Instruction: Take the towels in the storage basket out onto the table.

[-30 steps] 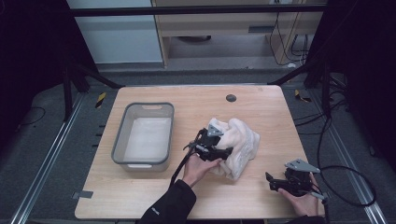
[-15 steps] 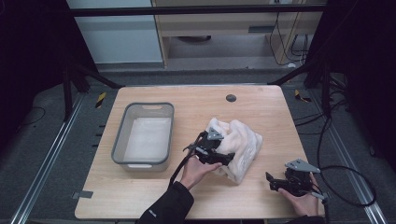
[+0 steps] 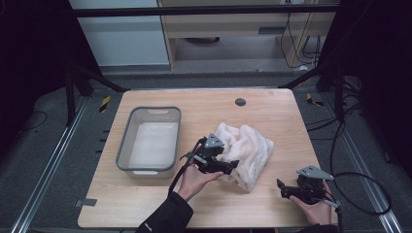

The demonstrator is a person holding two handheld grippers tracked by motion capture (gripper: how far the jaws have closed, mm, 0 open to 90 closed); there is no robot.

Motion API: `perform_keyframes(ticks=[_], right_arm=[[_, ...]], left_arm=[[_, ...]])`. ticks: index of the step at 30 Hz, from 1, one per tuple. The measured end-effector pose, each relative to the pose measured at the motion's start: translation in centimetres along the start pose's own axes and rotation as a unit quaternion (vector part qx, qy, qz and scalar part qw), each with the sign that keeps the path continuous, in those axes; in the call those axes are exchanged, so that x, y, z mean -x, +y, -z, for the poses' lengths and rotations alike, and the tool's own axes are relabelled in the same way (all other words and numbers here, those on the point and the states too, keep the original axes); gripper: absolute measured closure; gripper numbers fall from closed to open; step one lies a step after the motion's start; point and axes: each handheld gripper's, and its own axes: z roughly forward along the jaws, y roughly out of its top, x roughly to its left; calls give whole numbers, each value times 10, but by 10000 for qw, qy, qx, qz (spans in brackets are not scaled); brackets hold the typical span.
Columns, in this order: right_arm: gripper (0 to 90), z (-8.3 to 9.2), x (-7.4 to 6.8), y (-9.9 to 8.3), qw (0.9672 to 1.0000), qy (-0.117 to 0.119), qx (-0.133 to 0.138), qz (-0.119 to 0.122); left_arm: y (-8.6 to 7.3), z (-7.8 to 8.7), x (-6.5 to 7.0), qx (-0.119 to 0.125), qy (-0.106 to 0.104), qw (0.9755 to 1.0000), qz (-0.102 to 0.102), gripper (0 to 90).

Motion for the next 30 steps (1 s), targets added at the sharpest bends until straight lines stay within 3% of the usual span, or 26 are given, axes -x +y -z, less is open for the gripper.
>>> perform_keyframes(ticks=[8,20,30], right_arm=[[58,0,0,0,10000,-7,-2,-2],[57,0,0,0,10000,-11,-10,3],[57,0,0,0,10000,-21,-1,7]], left_arm=[[-5,32,-11,270,115,9995,83,299],[-21,63,-26,428,396,9982,133,331],[-40,97,-41,693,754,9944,269,348]])
